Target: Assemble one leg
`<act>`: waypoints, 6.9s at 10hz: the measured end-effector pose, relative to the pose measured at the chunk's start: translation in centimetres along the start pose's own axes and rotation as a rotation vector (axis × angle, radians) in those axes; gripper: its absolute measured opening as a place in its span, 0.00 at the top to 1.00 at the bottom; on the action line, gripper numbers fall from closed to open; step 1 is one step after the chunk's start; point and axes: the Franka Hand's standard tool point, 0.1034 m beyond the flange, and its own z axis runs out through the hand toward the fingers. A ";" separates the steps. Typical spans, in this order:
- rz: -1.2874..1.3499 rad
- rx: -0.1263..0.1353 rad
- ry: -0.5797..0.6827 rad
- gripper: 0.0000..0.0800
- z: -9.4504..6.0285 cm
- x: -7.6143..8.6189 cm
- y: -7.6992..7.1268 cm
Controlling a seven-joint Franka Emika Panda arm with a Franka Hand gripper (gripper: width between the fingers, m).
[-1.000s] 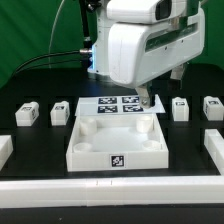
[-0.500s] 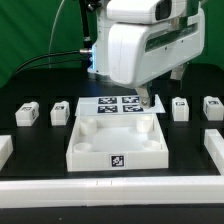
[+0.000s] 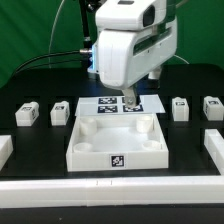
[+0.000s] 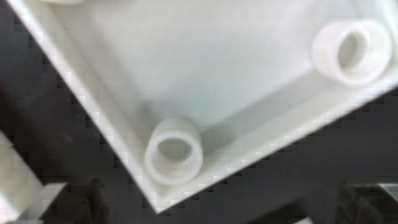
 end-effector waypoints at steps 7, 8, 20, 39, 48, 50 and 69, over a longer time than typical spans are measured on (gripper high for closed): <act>-0.059 0.032 -0.009 0.19 1.2 -2.3 -0.5; -0.087 0.029 -0.007 0.19 1.3 -2.4 -0.6; -0.387 0.037 0.019 0.19 7.8 -5.7 -7.2; -0.360 0.048 0.020 0.92 8.7 -5.8 -7.4; -0.371 0.004 0.071 0.92 8.4 3.3 -5.7; -0.371 -0.002 0.076 0.92 8.3 3.7 -5.3; -0.264 -0.064 0.083 0.19 4.4 4.5 -5.2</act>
Offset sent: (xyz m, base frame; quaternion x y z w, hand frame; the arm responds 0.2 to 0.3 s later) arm 0.0000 0.0000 0.0000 0.0000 0.0000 0.0000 1.0000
